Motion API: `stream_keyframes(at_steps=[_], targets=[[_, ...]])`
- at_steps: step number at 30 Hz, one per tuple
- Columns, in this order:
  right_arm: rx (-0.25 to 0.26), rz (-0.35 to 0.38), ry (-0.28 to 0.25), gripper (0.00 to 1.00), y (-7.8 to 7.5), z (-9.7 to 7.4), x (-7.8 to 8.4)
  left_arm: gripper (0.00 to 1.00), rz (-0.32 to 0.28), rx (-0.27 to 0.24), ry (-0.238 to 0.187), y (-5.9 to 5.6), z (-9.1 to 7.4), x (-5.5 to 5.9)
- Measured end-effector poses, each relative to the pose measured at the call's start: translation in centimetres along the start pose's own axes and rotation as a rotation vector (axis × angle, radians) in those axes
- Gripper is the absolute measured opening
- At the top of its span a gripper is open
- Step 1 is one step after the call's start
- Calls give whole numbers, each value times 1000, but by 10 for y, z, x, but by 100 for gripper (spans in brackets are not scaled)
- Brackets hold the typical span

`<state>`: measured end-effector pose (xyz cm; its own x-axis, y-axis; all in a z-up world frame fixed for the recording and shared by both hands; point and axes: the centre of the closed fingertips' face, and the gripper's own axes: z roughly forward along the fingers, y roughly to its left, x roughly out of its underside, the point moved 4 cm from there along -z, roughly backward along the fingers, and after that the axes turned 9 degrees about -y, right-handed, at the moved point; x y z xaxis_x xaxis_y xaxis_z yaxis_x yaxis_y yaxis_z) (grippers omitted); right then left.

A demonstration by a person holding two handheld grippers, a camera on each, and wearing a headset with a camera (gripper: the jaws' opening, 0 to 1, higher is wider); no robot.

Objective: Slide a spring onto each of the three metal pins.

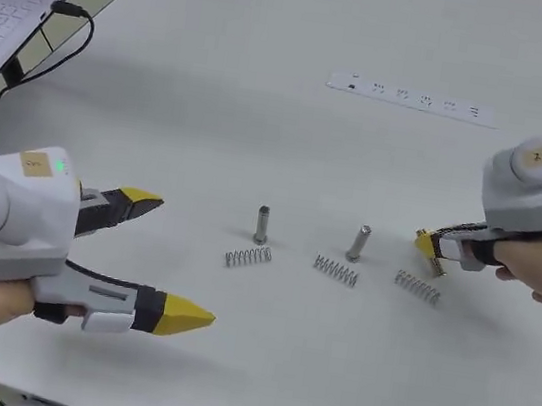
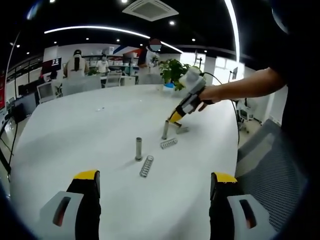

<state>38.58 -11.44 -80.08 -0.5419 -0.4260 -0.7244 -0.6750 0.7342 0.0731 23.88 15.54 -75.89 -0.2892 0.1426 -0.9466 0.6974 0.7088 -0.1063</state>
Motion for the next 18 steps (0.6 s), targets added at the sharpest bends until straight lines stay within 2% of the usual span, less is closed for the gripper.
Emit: stream_keyframes(at_steps=[18], targets=[[6,-12,-134,5,0,-17,-6,88,12,7,2,-2,1,-5]])
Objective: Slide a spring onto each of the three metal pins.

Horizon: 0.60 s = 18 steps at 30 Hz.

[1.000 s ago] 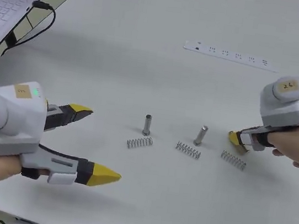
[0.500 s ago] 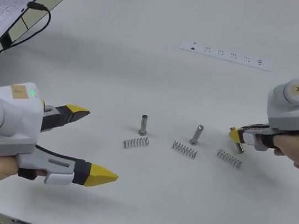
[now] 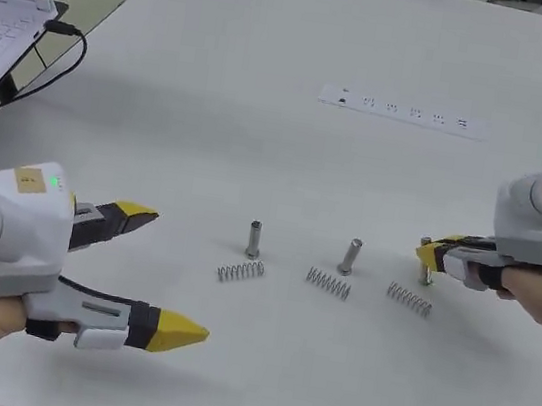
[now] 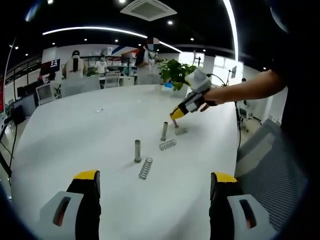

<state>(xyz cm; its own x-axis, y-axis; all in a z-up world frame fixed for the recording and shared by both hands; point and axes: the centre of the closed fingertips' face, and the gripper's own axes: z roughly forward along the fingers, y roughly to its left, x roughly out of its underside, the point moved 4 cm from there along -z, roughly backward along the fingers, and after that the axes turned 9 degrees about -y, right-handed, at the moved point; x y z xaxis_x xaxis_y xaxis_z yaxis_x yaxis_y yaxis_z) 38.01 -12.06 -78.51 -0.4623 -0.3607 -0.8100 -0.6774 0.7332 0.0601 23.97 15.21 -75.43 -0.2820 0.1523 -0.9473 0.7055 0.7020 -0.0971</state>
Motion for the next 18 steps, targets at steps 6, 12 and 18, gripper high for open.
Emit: stream_keyframes(at_steps=[6,12,18], targets=[[3,-2,-33,5,2,-6,1,88,3,2,-3,-1,1,-2],[8,-15,-47,5,5,-11,5,88,5,5,3,-2,1,0],[14,-31,-81,6,7,-16,10,88,5,5,1,-2,0,0]])
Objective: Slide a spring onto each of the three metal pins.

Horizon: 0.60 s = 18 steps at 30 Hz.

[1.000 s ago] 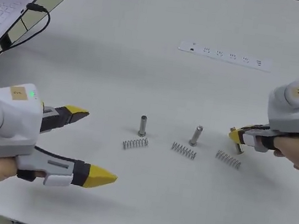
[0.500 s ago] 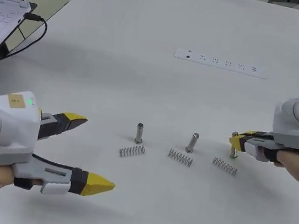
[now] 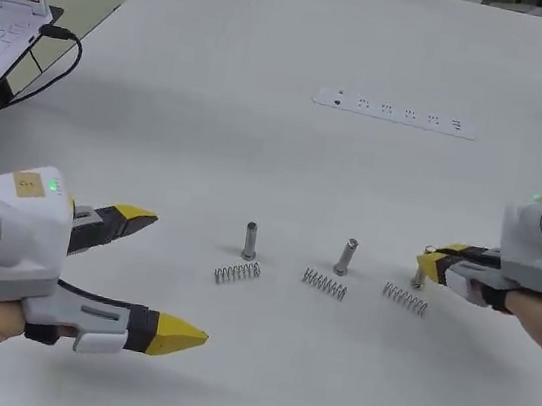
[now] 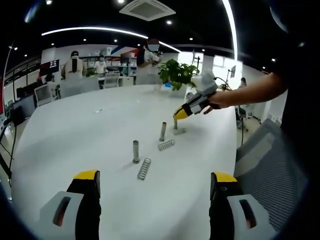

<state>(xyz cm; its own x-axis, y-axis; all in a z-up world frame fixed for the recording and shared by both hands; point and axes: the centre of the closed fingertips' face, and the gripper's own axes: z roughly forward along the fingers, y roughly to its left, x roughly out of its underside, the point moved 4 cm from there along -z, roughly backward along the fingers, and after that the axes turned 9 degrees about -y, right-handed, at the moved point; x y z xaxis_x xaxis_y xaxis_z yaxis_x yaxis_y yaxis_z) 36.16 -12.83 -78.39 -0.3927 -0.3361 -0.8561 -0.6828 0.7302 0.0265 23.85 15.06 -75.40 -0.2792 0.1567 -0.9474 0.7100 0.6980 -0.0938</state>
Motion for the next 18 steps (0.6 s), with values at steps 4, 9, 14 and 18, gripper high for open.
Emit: stream_keyframes(at_steps=[4,9,14,18], targets=[[0,-11,-18,6,2,-3,2,88,0,-1,2,1,-1,0],[-2,-21,-17,6,3,-4,2,88,2,1,1,-1,1,-1],[-10,-20,-26,8,4,-5,1,88,4,8,2,-4,2,-1],[-17,-28,-21,11,5,-4,1,88,3,9,0,-5,2,-2]])
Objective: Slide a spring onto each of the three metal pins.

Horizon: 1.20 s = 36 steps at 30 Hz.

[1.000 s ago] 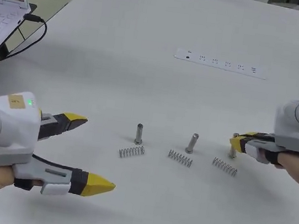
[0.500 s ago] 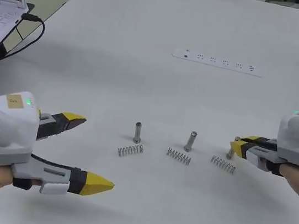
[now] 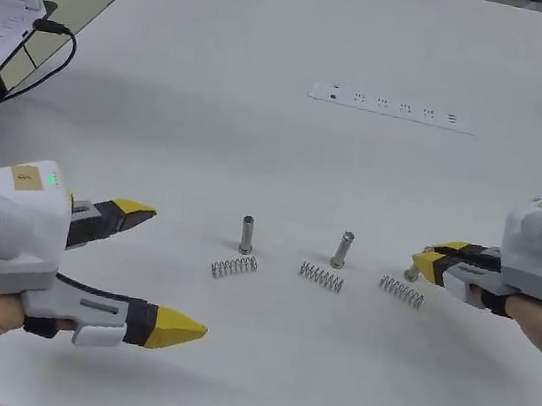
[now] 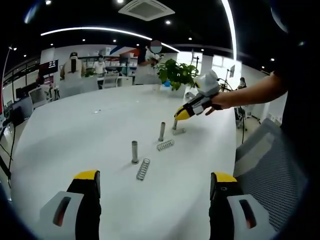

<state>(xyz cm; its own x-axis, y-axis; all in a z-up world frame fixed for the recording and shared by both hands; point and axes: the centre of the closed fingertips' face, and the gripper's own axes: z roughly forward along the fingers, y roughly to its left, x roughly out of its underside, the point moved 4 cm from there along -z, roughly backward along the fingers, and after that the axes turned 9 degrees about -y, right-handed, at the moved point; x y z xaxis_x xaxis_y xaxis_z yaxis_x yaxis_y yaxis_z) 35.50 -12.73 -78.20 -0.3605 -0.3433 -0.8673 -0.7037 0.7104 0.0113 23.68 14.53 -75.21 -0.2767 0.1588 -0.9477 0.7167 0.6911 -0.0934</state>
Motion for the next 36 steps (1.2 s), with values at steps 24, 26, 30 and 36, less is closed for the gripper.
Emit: stream_keyframes(at_steps=[24,26,30,36], targets=[[7,35,-36,38,3,-9,2,89,2,8,-6,1,5,-3],[5,35,-37,40,4,-12,3,89,4,8,-8,1,5,-3],[-1,23,-46,42,6,-14,4,89,3,8,-5,3,4,-3],[-10,-3,-51,44,9,-18,3,89,4,7,0,4,5,-2]])
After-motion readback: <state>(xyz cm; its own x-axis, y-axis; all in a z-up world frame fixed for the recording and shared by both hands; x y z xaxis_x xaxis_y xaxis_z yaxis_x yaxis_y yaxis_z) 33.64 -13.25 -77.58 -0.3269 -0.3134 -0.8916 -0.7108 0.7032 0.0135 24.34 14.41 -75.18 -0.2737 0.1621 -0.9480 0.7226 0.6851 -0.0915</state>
